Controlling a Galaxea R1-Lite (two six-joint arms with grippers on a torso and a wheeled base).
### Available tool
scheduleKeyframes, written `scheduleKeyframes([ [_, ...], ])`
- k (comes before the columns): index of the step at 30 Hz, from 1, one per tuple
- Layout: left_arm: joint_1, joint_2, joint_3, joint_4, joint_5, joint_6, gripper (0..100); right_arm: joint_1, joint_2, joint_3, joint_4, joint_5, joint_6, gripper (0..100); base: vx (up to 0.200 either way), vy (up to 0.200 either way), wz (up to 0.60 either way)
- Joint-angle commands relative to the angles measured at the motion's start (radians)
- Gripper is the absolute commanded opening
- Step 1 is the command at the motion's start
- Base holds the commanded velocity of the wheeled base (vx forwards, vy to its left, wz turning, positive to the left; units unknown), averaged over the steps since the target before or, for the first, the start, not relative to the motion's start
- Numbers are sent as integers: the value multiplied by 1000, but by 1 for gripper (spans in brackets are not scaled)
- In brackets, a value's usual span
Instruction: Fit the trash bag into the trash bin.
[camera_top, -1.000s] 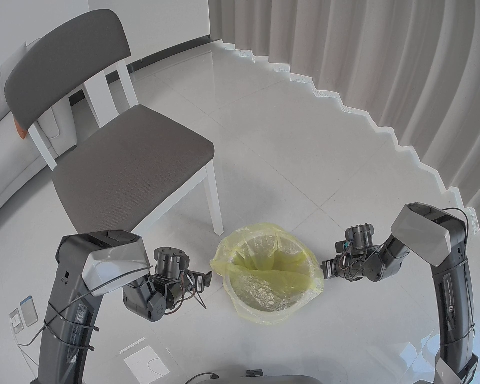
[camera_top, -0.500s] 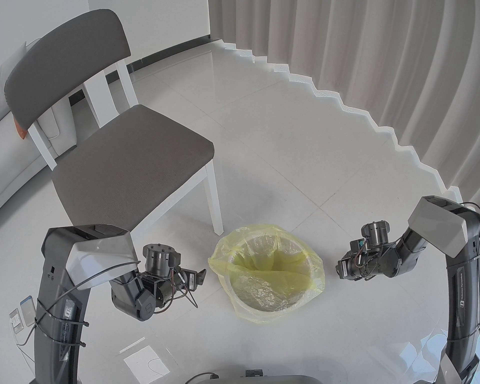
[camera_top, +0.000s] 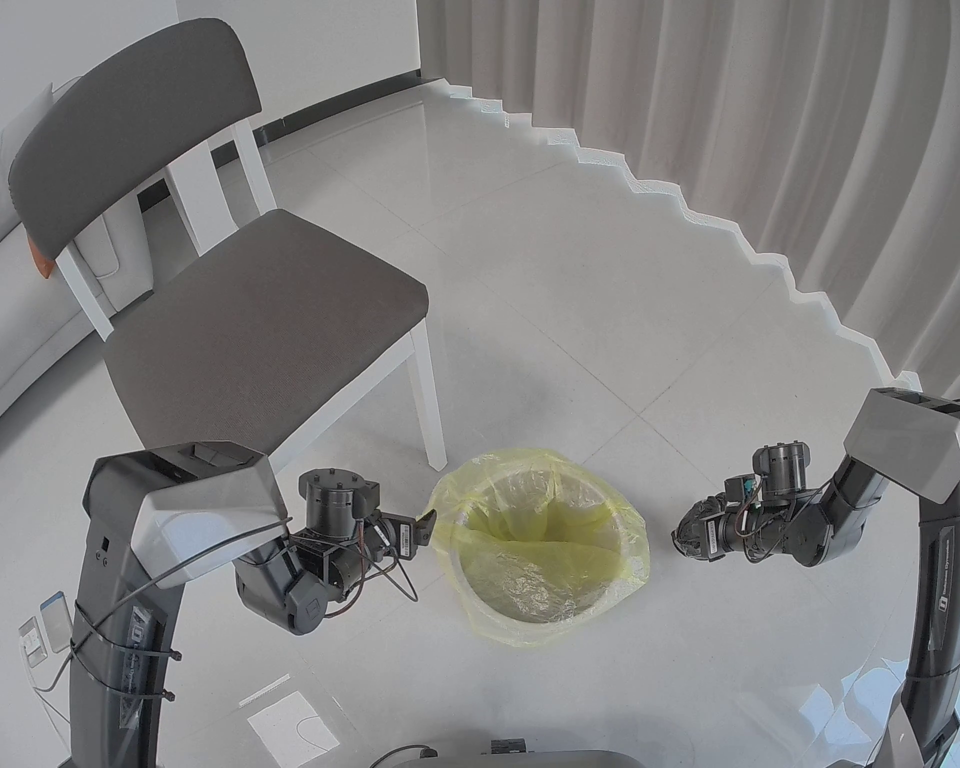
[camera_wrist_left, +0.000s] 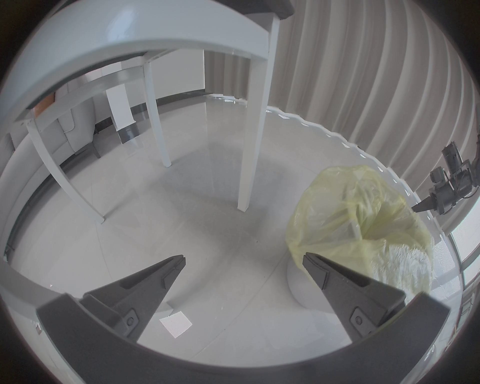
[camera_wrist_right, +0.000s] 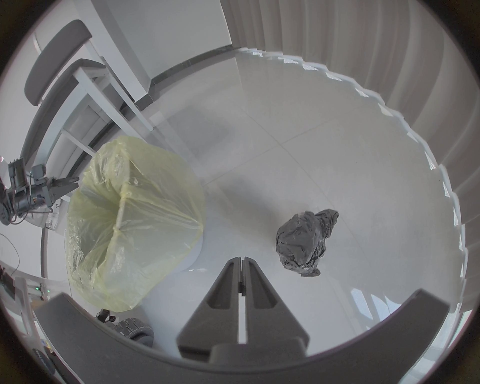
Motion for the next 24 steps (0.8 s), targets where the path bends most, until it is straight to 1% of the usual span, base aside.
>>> scheduleKeyframes([
  [1, -35, 51, -71, 7, 2, -9, 100, 2, -9, 44, -22, 0, -4, 0, 0, 0, 0],
  [7, -61, 60, -100, 66, 2, -23, 100, 2, -4, 44, -22, 0, -4, 0, 0, 0, 0],
  [11, -61, 78, -121, 75, 3, -25, 100, 2, -4, 44, -22, 0, -6, 0, 0, 0, 0],
  [12, -59, 81, -121, 75, 3, -25, 0, 2, -6, 45, -22, 0, -6, 0, 0, 0, 0],
  [24, -58, 94, -129, 76, 6, -34, 0, 5, -1, 53, -48, 0, -6, 0, 0, 0, 0],
])
